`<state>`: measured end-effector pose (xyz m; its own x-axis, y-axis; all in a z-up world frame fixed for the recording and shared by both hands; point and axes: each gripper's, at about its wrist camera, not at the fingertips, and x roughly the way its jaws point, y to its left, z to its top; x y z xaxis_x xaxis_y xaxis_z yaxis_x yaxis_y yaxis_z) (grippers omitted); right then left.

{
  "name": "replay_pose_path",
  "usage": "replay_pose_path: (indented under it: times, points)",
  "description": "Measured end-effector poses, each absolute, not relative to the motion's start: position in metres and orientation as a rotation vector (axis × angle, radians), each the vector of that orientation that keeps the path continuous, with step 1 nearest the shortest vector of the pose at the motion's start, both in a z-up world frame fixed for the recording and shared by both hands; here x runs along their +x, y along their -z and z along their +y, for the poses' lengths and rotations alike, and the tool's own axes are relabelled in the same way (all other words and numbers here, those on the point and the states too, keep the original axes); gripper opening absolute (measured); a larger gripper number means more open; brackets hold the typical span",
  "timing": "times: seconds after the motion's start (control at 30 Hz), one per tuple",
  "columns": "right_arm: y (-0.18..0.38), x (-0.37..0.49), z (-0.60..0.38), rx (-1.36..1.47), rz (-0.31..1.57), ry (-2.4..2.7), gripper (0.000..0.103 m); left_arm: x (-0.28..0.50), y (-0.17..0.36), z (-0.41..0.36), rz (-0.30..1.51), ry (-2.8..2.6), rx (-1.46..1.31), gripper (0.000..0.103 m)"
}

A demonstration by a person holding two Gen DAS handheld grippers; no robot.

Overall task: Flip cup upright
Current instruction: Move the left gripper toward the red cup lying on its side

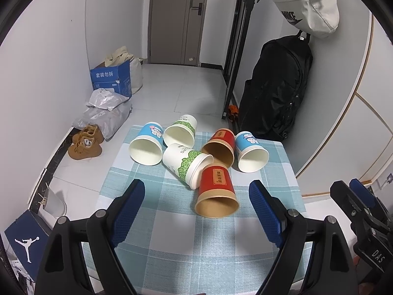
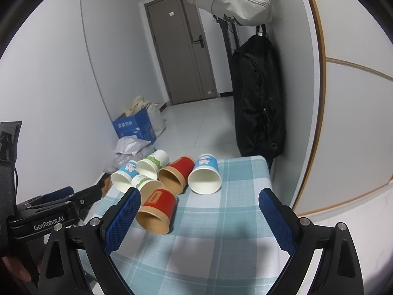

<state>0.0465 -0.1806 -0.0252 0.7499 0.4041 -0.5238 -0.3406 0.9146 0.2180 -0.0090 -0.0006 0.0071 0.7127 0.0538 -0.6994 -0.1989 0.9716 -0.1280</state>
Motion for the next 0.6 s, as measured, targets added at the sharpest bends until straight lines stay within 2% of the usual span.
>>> replay_pose_path:
  times: [0.6]
  points:
    - [0.028,0.048,-0.186,0.127,0.609,-0.389,0.097,0.005,0.001,0.003,0.795,-0.156,-0.259,0.084]
